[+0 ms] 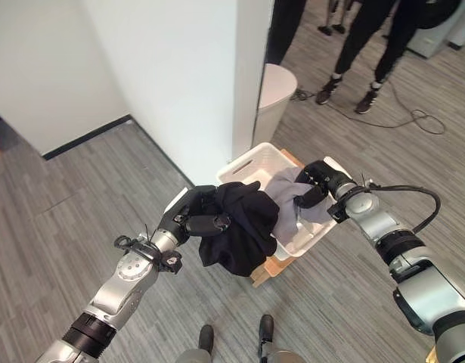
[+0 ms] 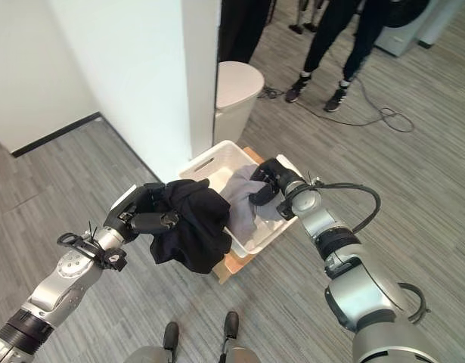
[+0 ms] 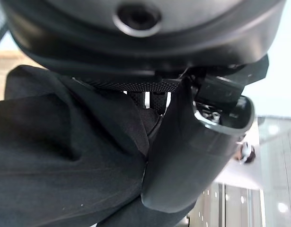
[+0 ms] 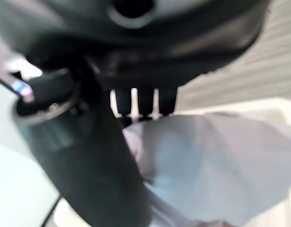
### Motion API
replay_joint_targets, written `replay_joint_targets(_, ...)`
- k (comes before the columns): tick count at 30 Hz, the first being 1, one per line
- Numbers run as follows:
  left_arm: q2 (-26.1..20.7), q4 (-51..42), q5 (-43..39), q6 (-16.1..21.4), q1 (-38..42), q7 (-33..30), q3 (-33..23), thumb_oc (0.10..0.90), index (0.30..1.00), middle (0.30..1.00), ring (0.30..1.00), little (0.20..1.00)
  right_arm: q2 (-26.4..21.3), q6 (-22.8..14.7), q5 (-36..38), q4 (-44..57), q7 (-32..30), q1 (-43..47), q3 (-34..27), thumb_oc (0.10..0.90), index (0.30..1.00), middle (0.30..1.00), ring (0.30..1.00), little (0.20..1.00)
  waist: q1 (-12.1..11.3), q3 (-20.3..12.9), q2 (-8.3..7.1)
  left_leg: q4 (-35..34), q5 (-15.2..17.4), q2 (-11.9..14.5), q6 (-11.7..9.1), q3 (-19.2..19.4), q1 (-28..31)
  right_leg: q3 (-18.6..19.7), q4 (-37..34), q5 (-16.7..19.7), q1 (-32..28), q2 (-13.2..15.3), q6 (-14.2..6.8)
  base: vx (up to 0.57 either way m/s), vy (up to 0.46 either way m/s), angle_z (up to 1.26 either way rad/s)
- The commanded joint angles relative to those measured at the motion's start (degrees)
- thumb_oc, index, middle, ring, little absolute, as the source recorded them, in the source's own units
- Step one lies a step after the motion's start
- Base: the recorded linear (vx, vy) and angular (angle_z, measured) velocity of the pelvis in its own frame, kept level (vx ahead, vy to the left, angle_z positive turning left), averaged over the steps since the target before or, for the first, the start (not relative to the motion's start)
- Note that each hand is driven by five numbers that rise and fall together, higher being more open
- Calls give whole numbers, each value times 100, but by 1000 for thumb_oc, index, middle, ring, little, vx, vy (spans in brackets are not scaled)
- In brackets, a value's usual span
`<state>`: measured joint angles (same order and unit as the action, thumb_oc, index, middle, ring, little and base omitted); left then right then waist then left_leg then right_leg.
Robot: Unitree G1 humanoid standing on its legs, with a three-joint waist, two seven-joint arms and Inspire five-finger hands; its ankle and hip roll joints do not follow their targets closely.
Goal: Pick up bed clothes into laundry basket.
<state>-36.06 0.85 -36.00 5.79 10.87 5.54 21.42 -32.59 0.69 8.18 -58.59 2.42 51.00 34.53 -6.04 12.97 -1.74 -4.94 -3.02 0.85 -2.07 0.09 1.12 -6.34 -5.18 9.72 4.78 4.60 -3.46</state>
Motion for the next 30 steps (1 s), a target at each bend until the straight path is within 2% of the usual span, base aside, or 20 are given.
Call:
replay_joint_targets(1, -19, -1095, -378, 679, 225, -16, -402, 400, 300, 300, 300, 300, 63, -335, -184, -286, -361, 1289, 148, 400, 300, 300, 300, 300, -121, -292, -85, 32, 36, -70, 32, 66, -390, -124, 339, -652, -160, 379, -515, -28, -15, 16)
replay_joint_targets(4, -16, -1136, -332, 699, 195, -55, -478, 400, 300, 300, 300, 300, 211, -258, -496, -703, -363, 1342, 231, 400, 300, 300, 300, 300, -202, -245, -37, 29, -5, -80, 18, 5, -466, -180, 309, -653, -139, 368, -498, -6, -18, 12)
replay_joint_targets(9, -27, -1160, -330, 711, 144, -72, -569, 400, 300, 300, 300, 300, 237, -243, -597, -930, -340, 1308, 224, 400, 300, 300, 300, 300, -246, -231, 0, 26, -22, -87, 10, -53, -491, -213, 294, -660, -148, 370, -487, 7, -6, 7)
replay_joint_targets(10, -9, -1136, -323, 718, 93, -79, -621, 400, 300, 300, 300, 300, 208, -235, -634, -1024, -338, 1258, 185, 419, 328, 328, 328, 328, -252, -237, 14, 22, -27, -86, 3, -80, -489, -241, 272, -673, -177, 370, -485, 24, -17, 12)
replay_joint_targets(11, 2, -1114, -334, 715, 56, -71, -664, 400, 300, 300, 300, 300, 190, -249, -598, -978, -261, 1228, 194, 800, 900, 900, 900, 900, -248, -238, 21, 24, -31, -86, -2, -91, -488, -252, 258, -675, -199, 371, -484, 22, -11, 15)
replay_joint_targets(16, 47, -1057, -299, 718, -65, -90, -801, 400, 300, 300, 300, 300, -2, -249, -474, -448, -178, 1127, 218, 800, 900, 900, 900, 900, -175, -276, 33, 13, -15, -79, -14, -87, -442, -241, 215, -698, -259, 360, -480, 5, -1, 4)
replay_joint_targets(17, 52, -1055, -297, 716, -129, -113, -897, 400, 300, 300, 300, 300, -194, -255, -356, 81, -117, 1061, 227, 800, 900, 900, 900, 900, -108, -300, 14, 3, -1, -63, -19, -60, -405, -220, 203, -709, -278, 354, -481, 0, 0, 0)
replay_joint_targets(26, 17, -975, -247, 751, -170, -175, -1221, 400, 300, 300, 300, 300, -1405, -349, -2, 2144, 54, 498, -49, 800, 900, 900, 900, 900, 191, -444, -40, -6, 91, -10, -46, 111, -229, -90, 108, -737, -414, 336, -487, 5, -3, -4)
replay_joint_targets(27, 16, -975, -246, 751, -168, -176, -1215, 400, 300, 300, 300, 300, -1413, -341, -4, 2161, 55, 482, -62, 800, 900, 900, 900, 900, 185, -444, -41, -6, 91, -9, -46, 111, -226, -90, 106, -737, -417, 335, -487, 14, -22, -14)
replay_joint_targets(29, -451, -978, -106, 853, 188, -253, -1552, 400, 300, 300, 300, 300, -1921, -450, 220, 3279, 48, -163, -621, 800, 900, 900, 900, 900, 309, -538, -9, -6, 121, 11, -71, 171, -149, -66, 82, -767, -492, 332, -507, 38, -36, -8)
replay_joint_targets(30, -634, -897, -50, 873, 367, -298, -1578, 400, 300, 300, 300, 300, -1963, -495, 294, 3493, 35, -419, -845, 800, 900, 900, 900, 900, 343, -572, 5, -6, 131, 12, -78, 183, -125, -64, 75, -779, -523, 333, -507, 42, -28, -4)
